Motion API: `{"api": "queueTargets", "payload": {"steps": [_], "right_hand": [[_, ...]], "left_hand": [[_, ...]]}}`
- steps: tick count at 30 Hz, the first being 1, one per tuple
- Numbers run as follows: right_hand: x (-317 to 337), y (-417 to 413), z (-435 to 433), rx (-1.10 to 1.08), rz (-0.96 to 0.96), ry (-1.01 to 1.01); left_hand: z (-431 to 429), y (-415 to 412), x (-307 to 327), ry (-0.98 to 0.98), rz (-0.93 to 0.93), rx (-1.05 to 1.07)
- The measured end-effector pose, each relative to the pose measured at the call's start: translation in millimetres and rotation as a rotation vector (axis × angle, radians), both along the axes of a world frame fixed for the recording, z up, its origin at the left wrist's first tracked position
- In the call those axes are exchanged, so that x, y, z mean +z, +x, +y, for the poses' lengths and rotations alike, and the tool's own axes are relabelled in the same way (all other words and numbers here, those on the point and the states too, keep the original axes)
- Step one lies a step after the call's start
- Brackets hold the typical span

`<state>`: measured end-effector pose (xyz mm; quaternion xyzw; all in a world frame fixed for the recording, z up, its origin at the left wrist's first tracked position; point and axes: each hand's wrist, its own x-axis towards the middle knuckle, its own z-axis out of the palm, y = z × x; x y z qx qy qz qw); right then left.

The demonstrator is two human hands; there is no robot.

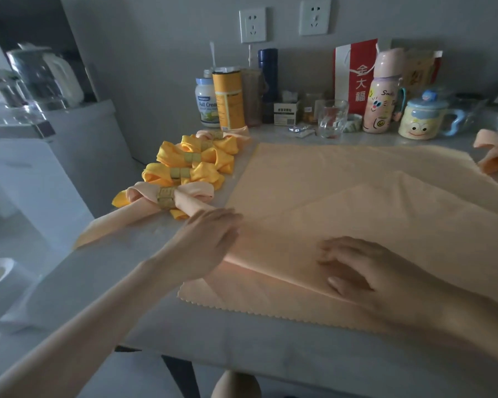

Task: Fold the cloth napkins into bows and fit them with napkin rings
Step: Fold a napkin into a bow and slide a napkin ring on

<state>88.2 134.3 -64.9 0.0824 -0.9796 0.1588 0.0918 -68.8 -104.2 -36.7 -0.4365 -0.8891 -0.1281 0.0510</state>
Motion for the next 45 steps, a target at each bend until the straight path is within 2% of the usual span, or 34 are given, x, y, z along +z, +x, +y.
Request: {"api": "queueTargets", "payload": {"steps": [3,5,8,12,15,16,18,19,20,22,26,30,32,35,39,43,45], "right_hand": [[2,-2,-7,-0.014,0.116,0.096],[-3,-1,-9,-0.012,0.177,0.111],[-8,2,-8,-0.01,0.187,0.068],[-8,1,-7,-0.013,0.185,0.109],[-10,2,-6,-0.017,0.152,0.121],[-10,1,-6,-0.017,0.143,0.122],[-10,1,-5,-0.018,0.142,0.131],[-10,1,-6,-0.019,0.152,0.134],[-9,0,-6,-0.022,0.164,0.129],[-9,1,-6,-0.032,0.171,0.108],[-9,1,-6,-0.036,0.113,0.074],[-8,1,-5,-0.028,0.101,0.078],[-8,0,-5,-0.029,0.101,0.077],[-7,0,-6,-0.027,0.092,0.074],[-1,1,-9,-0.02,0.046,0.07],[18,2,-18,-0.02,-0.049,0.182],[26,3,-27,-0.02,-0.073,0.26]], "left_hand": [[-16,-27,-11,-0.074,0.017,0.085],[-21,-30,-14,-0.082,0.11,0.131],[-20,-26,-7,-0.06,0.305,0.19],[-21,-20,6,-0.047,0.339,0.34],[-7,9,7,0.131,0.451,0.258],[1,23,3,0.174,0.407,0.143],[19,59,-13,0.177,0.168,-0.183],[26,76,-25,0.099,0.042,-0.291],[30,89,-36,-0.004,0.012,-0.336],[32,97,-43,-0.147,0.144,-0.266],[8,67,-34,-0.23,-0.061,-0.175],[-36,34,-28,-0.291,-0.162,-0.008],[-49,23,-22,-0.344,-0.158,0.012],[-51,19,-15,-0.351,-0.093,0.008],[-37,23,-5,-0.079,0.164,0.003],[-30,11,-2,-0.272,0.144,0.097],[-25,9,-2,-0.349,0.291,0.066]]}}
